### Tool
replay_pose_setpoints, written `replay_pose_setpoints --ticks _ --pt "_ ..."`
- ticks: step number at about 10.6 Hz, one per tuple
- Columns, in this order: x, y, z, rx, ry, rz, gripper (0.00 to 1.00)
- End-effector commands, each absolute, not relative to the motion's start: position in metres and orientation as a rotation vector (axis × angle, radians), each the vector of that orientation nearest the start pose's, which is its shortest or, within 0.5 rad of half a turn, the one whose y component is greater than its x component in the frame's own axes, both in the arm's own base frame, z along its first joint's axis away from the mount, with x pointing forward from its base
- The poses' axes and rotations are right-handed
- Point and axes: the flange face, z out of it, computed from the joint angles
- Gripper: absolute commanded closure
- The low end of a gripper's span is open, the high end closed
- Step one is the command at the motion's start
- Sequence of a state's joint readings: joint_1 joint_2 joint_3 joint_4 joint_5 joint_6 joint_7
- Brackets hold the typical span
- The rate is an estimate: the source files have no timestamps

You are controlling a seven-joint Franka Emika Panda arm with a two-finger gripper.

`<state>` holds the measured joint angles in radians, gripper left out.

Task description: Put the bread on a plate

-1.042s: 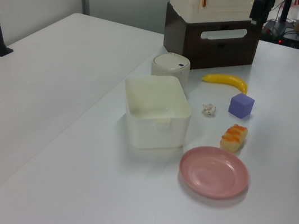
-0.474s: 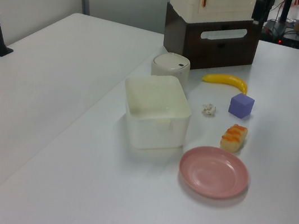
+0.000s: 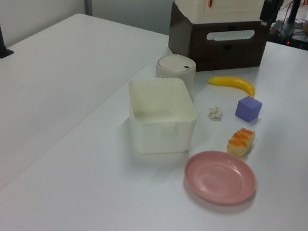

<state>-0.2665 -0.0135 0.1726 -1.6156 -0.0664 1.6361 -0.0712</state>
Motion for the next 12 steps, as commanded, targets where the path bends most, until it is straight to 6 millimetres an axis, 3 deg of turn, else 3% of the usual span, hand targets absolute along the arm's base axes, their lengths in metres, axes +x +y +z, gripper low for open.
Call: replay_pose_setpoints --ticks 1,4,9,12 --pt "0.542 -0.057 0.618 -3.229 -0.002 -0.004 0.00" --pt "0.541 -0.054 0.612 -3.229 -0.024 0.022 0.00" --pt "0.532 -0.028 0.587 -3.230 -0.513 0.195 0.00" --pt "0.534 0.017 0.566 -3.224 -0.695 0.273 0.00"
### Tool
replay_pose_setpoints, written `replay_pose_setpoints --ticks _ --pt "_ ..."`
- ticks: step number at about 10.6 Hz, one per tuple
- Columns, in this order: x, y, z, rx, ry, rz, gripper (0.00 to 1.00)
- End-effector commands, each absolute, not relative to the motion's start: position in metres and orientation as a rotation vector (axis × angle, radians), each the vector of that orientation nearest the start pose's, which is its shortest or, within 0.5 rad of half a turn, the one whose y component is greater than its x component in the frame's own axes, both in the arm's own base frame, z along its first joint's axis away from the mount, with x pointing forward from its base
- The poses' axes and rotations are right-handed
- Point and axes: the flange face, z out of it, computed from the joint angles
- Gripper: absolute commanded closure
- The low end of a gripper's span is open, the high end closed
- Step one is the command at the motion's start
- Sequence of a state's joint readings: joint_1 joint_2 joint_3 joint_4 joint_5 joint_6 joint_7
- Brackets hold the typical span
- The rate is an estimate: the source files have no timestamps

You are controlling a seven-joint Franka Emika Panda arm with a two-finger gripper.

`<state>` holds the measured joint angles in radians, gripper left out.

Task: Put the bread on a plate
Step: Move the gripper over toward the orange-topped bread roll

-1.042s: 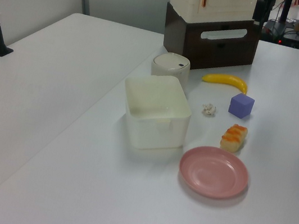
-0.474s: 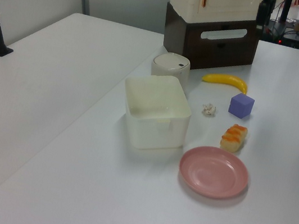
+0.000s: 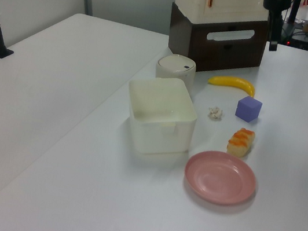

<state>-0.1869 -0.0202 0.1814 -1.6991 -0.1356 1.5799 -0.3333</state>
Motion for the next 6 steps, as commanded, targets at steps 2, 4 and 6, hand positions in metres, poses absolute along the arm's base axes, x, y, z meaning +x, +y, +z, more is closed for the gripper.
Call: replay_pose_setpoints --ticks 2,4,6 --pt "0.528 0.054 0.538 -3.281 -0.794 0.378 0.00" --pt "0.527 0.076 0.526 -3.282 -0.820 0.402 0.00" --pt "0.527 0.089 0.509 -3.247 -0.888 0.431 0.00"
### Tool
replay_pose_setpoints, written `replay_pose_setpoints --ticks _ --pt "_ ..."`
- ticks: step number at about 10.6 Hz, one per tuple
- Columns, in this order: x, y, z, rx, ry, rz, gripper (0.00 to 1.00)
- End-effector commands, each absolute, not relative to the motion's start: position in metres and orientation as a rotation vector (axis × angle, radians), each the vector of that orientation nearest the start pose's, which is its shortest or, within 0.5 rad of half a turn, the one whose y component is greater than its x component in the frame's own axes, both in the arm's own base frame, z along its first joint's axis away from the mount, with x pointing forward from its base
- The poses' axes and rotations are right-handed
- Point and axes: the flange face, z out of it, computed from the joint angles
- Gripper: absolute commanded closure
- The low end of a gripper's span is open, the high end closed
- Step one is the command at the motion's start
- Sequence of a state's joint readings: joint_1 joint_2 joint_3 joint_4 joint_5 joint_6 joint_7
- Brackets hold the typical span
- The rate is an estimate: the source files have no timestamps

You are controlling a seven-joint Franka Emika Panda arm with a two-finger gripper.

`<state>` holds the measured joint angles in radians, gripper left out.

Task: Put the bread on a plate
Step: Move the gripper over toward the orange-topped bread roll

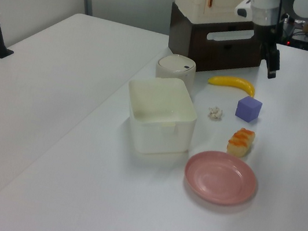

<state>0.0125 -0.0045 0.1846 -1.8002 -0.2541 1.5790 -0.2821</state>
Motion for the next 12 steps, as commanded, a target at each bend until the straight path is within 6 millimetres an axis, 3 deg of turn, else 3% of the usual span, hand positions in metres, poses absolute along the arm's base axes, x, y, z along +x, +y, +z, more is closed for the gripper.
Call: replay_pose_setpoints --ticks 1,3,7,9,11,12 --pt "0.527 0.103 0.506 -3.221 -0.978 0.411 0.00" --pt "0.527 0.100 0.509 -3.031 -1.363 0.463 0.00" --pt "0.525 0.112 0.508 -2.633 -1.934 0.534 0.00" --pt "0.524 0.127 0.496 -2.596 -2.003 0.594 0.00" --pt "0.529 0.138 0.479 -2.765 -1.801 0.577 0.00" --pt "0.530 0.149 0.469 -2.747 -1.820 0.588 0.00"
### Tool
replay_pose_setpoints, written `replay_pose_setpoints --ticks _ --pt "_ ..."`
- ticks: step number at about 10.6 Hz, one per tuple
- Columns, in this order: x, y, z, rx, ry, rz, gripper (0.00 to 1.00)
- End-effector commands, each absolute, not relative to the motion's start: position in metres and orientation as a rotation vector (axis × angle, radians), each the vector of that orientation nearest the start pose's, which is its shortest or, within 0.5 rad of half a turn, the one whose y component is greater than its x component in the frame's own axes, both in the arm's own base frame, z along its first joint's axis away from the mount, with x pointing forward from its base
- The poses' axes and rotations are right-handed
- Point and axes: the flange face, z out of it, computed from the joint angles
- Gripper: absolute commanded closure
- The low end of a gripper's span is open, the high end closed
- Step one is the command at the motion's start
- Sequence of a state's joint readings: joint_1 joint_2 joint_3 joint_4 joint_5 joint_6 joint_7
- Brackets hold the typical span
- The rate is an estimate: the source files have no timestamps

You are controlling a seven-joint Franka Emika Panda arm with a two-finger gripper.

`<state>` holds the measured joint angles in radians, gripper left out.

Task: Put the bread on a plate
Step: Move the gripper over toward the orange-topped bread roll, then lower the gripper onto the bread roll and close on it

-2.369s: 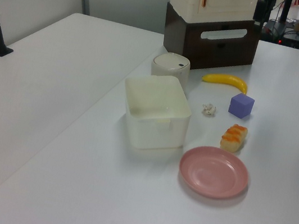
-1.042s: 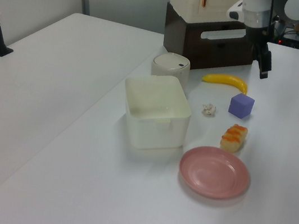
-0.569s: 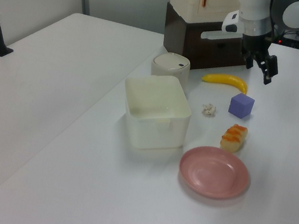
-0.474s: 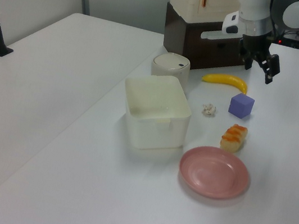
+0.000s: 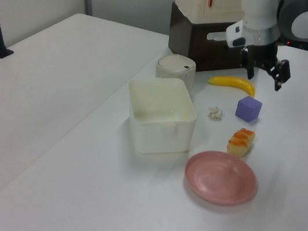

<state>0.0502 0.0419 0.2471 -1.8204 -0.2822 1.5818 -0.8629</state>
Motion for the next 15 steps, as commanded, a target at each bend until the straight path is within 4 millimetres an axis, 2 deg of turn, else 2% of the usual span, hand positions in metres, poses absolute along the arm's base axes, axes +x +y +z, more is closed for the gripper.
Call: replay_pose_setpoints --ticks 1,2,5,7,15 --pt "0.530 0.161 0.459 -2.725 -1.839 0.611 0.00" --pt "0.530 0.171 0.447 -2.701 -1.867 0.638 0.00" --pt "0.539 0.186 0.411 -2.659 -1.936 0.666 0.00" --pt "0.551 0.184 0.385 -2.675 -1.976 0.692 0.00" --pt "0.551 0.175 0.330 -2.659 -2.022 0.854 0.00"
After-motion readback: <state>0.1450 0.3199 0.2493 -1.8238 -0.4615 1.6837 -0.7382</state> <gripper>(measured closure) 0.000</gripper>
